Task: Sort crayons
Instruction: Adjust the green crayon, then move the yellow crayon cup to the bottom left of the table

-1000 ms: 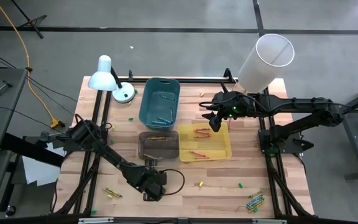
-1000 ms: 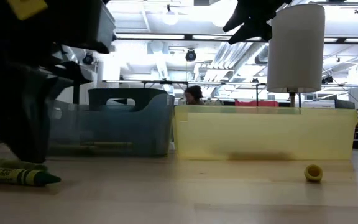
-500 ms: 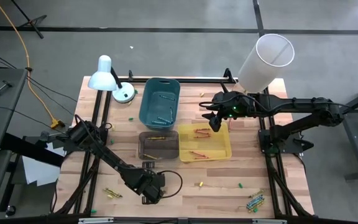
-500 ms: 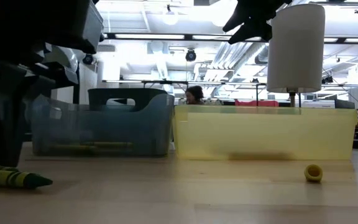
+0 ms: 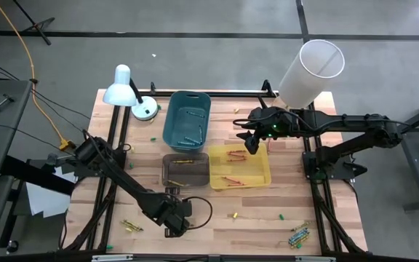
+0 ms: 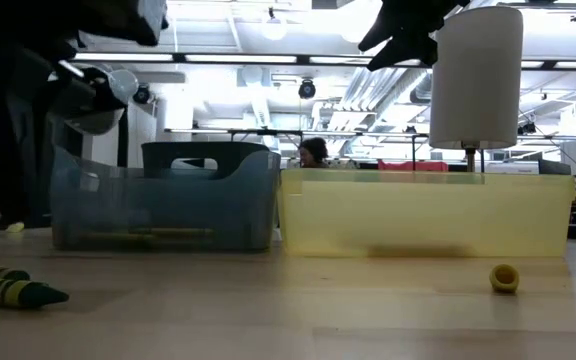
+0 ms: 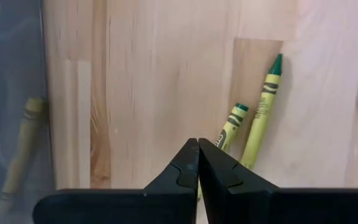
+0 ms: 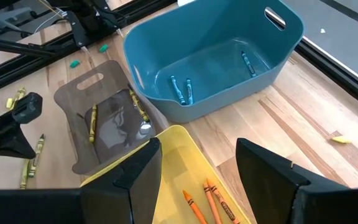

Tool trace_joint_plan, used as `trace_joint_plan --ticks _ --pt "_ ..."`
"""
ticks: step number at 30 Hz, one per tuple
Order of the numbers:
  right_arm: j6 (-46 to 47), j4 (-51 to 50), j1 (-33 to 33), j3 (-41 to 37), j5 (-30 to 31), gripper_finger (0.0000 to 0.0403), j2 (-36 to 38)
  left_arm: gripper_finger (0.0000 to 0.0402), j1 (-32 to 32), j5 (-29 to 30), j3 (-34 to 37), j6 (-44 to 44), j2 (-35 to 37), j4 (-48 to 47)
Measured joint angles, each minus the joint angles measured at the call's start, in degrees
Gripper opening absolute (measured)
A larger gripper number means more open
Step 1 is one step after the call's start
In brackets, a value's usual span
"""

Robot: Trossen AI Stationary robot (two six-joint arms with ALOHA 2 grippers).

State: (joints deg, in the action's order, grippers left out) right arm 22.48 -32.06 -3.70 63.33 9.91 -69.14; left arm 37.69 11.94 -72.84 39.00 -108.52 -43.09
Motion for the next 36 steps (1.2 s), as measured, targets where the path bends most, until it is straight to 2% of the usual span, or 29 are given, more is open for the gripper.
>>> trace_joint_plan --ticks 3,4,8,11,14,19,22,28,32,36 --pt "-0.03 -0.15 0.00 0.00 -0.79 0.0200 0.00 0.0000 -0.45 -0.23 0.00 -4.61 1.44 0.81" --pt "-0.04 -0.36 -0.02 0.00 -3.04 0.0200 0.06 0.0000 -0.65 -0.65 0.00 -6.60 2.28 1.41" --pt "-1.78 -4.99 2.17 0.02 -19.65 0.0200 0.31 0.0000 -1.00 -0.54 0.00 -10.56 5.83 0.03" --pt "-1.41 -8.59 7.68 -0.66 -26.65 0.0200 0.00 0.0000 -1.02 1.59 0.00 -9.55 9.55 -3.46" --pt "-1.17 -8.00 15.50 -2.93 -26.93 0.0200 -0.77 0.0000 -0.99 5.62 0.02 -7.86 14.15 -6.77" --pt "-12.87 -3.03 28.19 -4.04 -27.03 0.0200 -6.61 0.0000 -1.53 14.15 0.02 -7.60 23.43 -8.14" --pt "-17.85 -1.55 33.02 -2.50 -24.66 0.0200 -12.50 0.0000 -2.76 15.11 1.62 -7.36 29.65 -7.59" --pt "-24.34 -2.22 36.13 5.11 -13.87 0.0200 -26.02 0.0000 -4.11 14.04 9.26 -8.44 43.69 -0.01" --pt "-29.33 -2.97 36.02 11.35 -11.16 0.0200 -34.64 0.0000 -4.75 8.53 14.12 -8.37 52.16 9.43" --pt "-32.01 -4.77 35.09 15.90 -9.22 0.0200 -41.70 0.0000 -4.37 7.87 16.52 -7.61 57.49 14.96"
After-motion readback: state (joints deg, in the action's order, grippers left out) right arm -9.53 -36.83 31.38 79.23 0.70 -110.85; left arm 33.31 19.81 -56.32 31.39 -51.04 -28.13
